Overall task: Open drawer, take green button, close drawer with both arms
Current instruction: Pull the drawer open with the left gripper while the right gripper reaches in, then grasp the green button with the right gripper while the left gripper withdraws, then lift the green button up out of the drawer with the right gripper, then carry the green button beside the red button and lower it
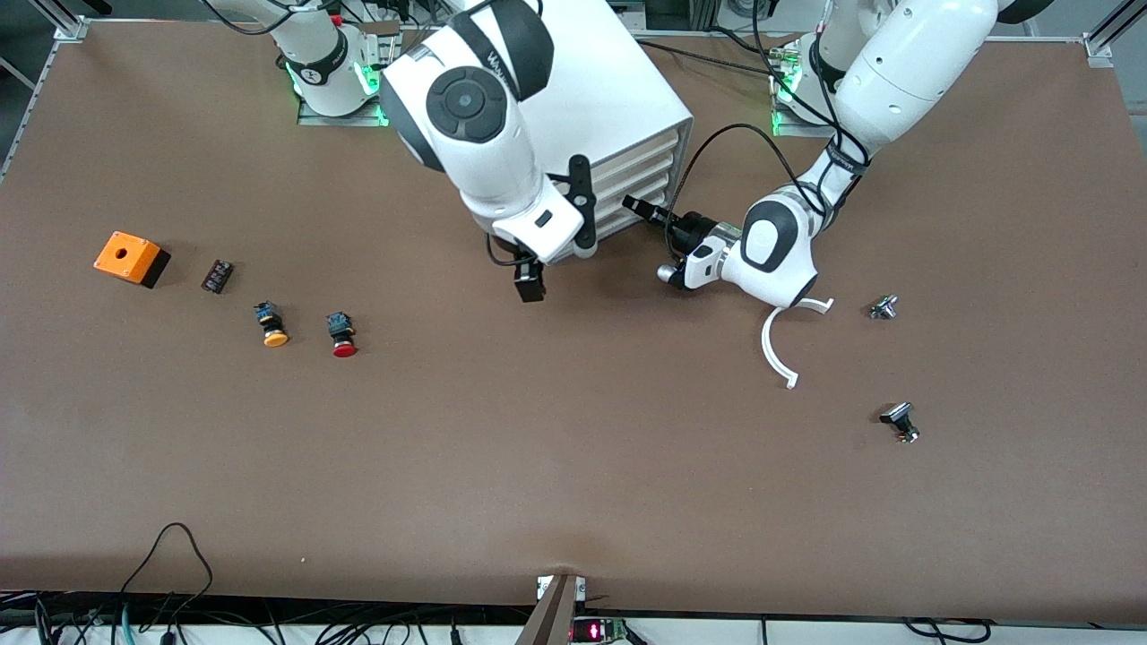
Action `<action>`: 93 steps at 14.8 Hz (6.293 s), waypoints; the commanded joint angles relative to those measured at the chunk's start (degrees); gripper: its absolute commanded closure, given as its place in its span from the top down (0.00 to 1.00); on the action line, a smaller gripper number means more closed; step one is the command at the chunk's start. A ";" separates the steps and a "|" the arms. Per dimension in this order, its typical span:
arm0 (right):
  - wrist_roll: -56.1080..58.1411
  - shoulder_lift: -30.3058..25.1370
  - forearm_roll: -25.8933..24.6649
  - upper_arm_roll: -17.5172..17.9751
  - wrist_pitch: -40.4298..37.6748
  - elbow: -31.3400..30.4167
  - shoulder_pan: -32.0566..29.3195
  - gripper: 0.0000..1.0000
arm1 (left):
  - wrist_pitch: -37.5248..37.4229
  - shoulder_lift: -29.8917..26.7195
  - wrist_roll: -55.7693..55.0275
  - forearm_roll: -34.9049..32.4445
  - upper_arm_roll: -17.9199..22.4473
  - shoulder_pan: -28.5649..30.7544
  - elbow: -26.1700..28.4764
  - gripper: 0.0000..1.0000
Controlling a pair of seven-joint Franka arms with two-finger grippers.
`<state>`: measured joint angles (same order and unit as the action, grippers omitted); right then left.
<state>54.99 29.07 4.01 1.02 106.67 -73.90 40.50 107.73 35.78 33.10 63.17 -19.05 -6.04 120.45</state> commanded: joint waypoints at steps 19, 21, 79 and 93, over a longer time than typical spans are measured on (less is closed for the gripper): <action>-0.41 7.66 2.67 -0.14 3.71 5.17 4.32 1.00 | 6.24 -6.33 -0.05 0.64 11.32 4.19 -9.36 1.00; -1.98 8.45 2.67 -0.14 4.95 5.34 5.47 1.00 | 9.07 -8.44 -0.14 -0.40 11.32 4.19 -9.36 1.00; -17.27 6.45 0.04 -9.81 16.28 1.32 12.07 0.26 | -19.75 -27.61 -24.75 -67.38 15.01 9.02 -35.64 1.00; -27.38 -4.19 0.13 -9.81 18.04 -21.97 -3.39 0.27 | -19.57 -27.34 -24.13 -66.86 15.10 9.46 -36.16 1.00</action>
<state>29.97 29.14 4.17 -9.78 123.43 -88.66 39.34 89.28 7.79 8.78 -4.41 -3.83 3.20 86.32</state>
